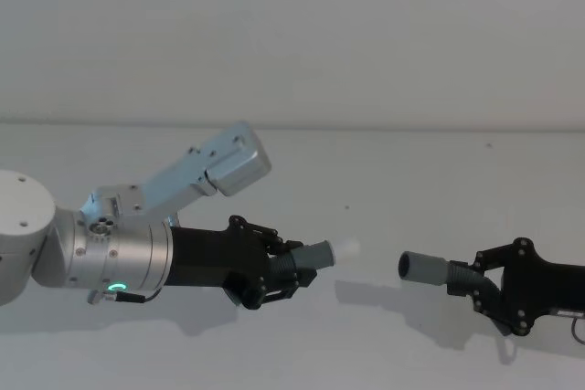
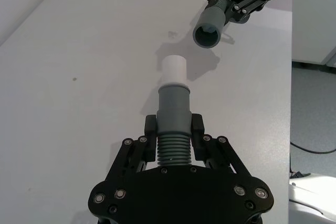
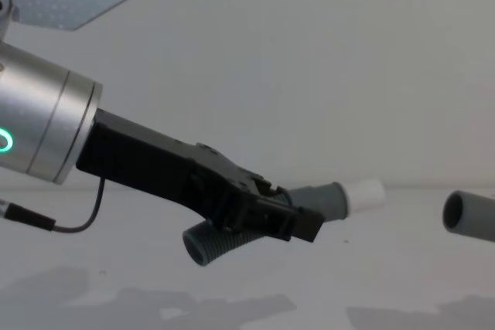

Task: Use both hands to pick up one end of the pipe from the table, align the ends, and insert them.

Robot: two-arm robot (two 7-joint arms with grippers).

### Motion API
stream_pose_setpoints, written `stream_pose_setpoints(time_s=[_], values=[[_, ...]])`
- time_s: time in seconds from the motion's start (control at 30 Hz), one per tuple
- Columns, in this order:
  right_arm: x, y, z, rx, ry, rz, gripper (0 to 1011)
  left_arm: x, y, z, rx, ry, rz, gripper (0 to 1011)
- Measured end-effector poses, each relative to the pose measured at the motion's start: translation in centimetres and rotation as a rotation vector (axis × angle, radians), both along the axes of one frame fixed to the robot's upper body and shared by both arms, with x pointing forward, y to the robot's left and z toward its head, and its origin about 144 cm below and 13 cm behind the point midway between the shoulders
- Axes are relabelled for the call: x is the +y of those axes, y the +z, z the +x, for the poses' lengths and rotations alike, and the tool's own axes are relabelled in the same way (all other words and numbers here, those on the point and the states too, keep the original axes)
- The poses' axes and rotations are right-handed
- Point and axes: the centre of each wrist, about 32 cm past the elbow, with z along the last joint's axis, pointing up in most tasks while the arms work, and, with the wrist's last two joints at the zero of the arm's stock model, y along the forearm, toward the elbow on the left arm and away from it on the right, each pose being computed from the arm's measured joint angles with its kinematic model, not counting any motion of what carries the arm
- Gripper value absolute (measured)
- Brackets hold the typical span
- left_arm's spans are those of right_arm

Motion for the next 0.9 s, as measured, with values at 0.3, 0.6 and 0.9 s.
stream_pose_setpoints(time_s=[0.3,0.6,0.9], values=[[0.14,0.02,0.22,-0.002,0.005,-0.009,164,-0.02,-0.07,0.14,0.004,-0.001,0.002,369],[0.35,0.01,0.42,-0.004,0.016,-0.018,164,-0.02,-0.18,0.43,0.021,-0.023,-0.008,369],[0.46,0.12,0.56,-0.005,0.022,-0.029,164,-0.02,-0.26,0.55,0.035,-0.042,-0.016,369]])
